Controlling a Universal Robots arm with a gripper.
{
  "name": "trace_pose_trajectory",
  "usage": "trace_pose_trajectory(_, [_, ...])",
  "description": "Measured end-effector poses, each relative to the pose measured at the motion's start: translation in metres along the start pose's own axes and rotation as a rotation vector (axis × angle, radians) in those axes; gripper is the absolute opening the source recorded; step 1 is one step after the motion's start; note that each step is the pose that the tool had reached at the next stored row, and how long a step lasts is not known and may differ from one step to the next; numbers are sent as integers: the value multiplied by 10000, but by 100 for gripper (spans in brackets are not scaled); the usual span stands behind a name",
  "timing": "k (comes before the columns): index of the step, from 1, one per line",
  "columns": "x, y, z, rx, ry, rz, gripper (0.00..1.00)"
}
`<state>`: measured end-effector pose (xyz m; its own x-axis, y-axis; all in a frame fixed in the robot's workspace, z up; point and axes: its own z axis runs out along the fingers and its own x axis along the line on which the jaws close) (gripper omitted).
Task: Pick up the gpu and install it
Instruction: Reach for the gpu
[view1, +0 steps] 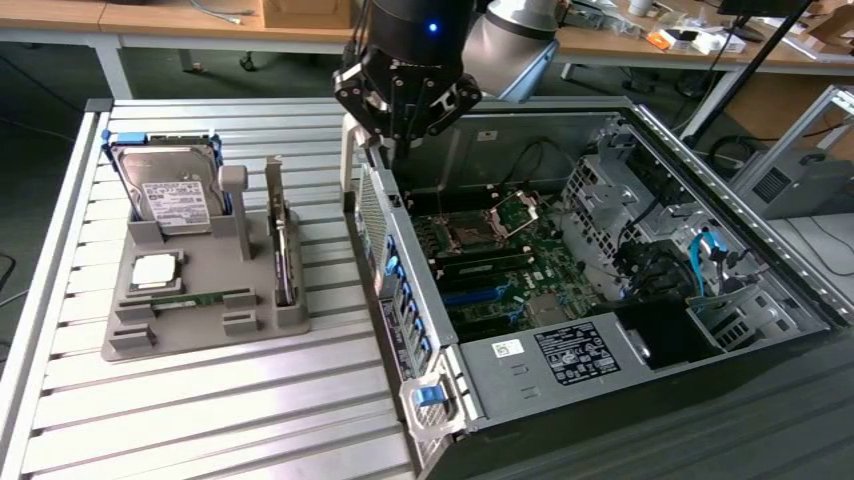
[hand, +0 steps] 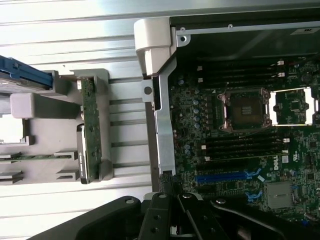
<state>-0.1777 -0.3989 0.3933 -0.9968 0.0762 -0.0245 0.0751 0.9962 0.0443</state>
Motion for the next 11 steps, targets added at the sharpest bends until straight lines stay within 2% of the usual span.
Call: trace_pose_trajectory(11, [36, -3, -1, 0, 0, 0, 11])
